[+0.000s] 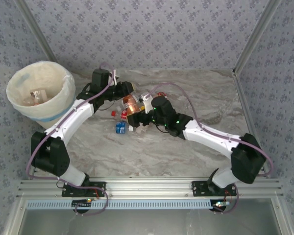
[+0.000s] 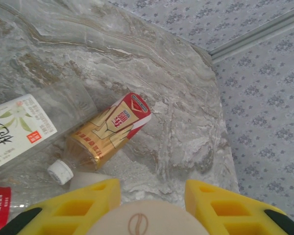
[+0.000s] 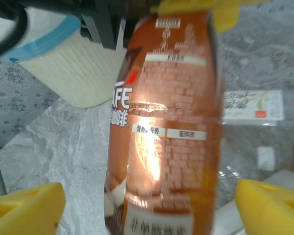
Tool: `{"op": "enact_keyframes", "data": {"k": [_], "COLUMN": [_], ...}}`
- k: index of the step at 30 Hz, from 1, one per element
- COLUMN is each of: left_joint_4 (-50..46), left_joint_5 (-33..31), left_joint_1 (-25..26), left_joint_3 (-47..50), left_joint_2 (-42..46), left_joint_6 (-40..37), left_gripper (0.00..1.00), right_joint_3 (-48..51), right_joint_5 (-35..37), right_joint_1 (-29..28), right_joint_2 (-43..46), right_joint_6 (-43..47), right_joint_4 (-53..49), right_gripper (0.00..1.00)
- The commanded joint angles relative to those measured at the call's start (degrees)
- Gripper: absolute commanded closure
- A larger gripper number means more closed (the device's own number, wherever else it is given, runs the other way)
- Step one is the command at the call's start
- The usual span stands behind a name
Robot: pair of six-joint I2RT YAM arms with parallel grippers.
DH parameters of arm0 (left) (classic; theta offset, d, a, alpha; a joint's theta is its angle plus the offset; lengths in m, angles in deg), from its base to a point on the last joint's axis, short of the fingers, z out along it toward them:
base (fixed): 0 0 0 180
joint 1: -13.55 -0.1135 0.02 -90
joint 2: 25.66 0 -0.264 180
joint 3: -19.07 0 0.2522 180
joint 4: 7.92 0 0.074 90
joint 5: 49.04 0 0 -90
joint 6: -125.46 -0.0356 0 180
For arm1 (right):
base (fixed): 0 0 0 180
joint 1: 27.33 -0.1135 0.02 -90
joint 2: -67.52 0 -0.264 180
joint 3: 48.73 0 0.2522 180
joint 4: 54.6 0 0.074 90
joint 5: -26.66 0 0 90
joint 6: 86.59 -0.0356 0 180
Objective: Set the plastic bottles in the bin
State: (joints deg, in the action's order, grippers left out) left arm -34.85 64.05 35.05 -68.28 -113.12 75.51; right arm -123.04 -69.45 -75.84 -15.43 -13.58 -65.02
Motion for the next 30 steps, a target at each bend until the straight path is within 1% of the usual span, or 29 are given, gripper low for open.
{"op": "enact_keyframes", "data": {"k": [1, 3, 5, 7, 9, 12, 14, 17, 22, 25, 30], "left_joint_4": [-0.72, -0.88, -1.11, -1.71, -2.45, -3.61, -5.1, -8.35, -9.9, -10.83, -14.54], "left_joint_5": [-1.01, -1.01, -1.16, -1.83, -2.93, -4.42, -5.32, -7.99, -11.13, -15.03, -23.56], "left_joint_1": [-0.12, -0.14, -0.3, -0.47, -0.64, -1.0, -1.56, -3.21, -6.89, -8.27, -8.22], "left_joint_3": [-0.34, -0.42, -0.33, -0.33, -0.32, -0.32, -1.04, -3.16, -4.87, -6.35, -12.62], "left_joint_2": [2.87, 3.37, 4.02, 4.96, 6.12, 8.14, 9.34, 11.17, 15.21, 17.54, 19.76], "left_joint_6": [-2.13, -2.59, -3.05, -3.65, -4.38, -5.93, -7.61, -9.99, -12.01, -13.71, -19.51], "left_gripper": [1.0, 1.0, 1.0, 1.0, 1.0, 1.0, 1.0, 1.0, 1.0, 1.0, 1.0], "right_joint_3": [2.21, 4.09, 6.0, 7.1, 7.04, 7.09, 7.5, 7.91, 8.25, 8.43, 9.12], "right_joint_5": [6.82, 12.48, 19.79, 28.16, 33.08, 33.65, 32.66, 32.22, 31.8, 31.71, 30.57], "right_joint_1": [0.11, 0.37, 0.75, 1.83, 3.59, 6.77, 8.1, 8.66, 8.78, 8.93, 9.1], "right_joint_2": [5.44, 7.82, 9.86, 11.2, 11.83, 12.7, 13.37, 14.17, 15.09, 15.28, 15.24], "right_joint_6": [0.42, -0.34, -2.19, -6.93, -12.35, -18.45, -20.47, -20.31, -19.57, -19.52, -19.57], "right_joint_4": [-2.18, -2.02, -1.78, -4.78, -9.7, -14.66, -15.02, -14.15, -11.48, -9.75, -6.31], "right_gripper": [0.0, 0.0, 0.0, 0.0, 0.0, 0.0, 0.0, 0.0, 0.0, 0.0, 0.0]}}
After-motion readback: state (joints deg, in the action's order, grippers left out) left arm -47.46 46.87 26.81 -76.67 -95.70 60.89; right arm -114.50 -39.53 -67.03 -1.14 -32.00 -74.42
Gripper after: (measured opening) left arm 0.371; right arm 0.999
